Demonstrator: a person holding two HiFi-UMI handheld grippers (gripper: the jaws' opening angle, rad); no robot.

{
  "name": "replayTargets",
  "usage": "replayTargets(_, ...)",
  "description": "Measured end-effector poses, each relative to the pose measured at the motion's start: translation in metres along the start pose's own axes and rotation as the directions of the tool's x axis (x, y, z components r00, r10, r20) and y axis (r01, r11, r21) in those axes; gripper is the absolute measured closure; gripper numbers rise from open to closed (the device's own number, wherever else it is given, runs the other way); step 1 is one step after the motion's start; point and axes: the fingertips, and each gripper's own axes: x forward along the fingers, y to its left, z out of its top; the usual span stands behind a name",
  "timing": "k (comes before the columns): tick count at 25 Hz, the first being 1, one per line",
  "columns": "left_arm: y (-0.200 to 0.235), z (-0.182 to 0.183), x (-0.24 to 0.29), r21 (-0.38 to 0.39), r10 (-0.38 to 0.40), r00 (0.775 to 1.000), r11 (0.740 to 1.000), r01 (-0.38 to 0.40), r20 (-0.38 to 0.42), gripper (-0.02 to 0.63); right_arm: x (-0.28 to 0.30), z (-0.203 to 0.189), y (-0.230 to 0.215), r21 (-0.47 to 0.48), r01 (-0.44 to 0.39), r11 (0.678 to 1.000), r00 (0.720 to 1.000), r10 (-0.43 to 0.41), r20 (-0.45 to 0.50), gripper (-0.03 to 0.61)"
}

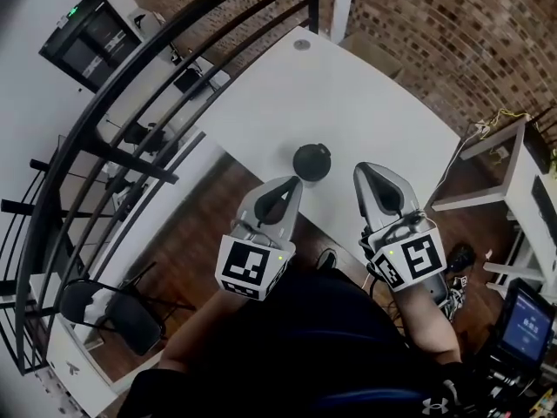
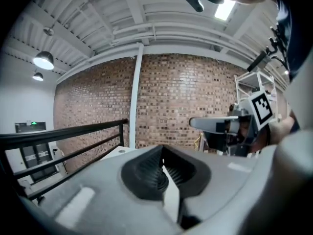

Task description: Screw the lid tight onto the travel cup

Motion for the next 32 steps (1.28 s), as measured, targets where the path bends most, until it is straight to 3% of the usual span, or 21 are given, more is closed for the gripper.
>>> replayTargets(4, -0.007, 0.001, 0.0, 0.046, 0.007, 1.0, 0.999, -0.008, 0.009, 0.607, -0.004, -0.001, -0.006, 0.001, 0.013, 1.0, 1.0, -0.013, -0.008, 0.568)
replayTargets(32, -0.001, -0.003, 0.005, 0.032, 0.032, 0.999, 0.999, -0.032, 0.01, 0.607, 0.002, -0.004, -0.009, -0.005, 0.022, 1.0, 0.999, -0.022, -0.033, 0.568)
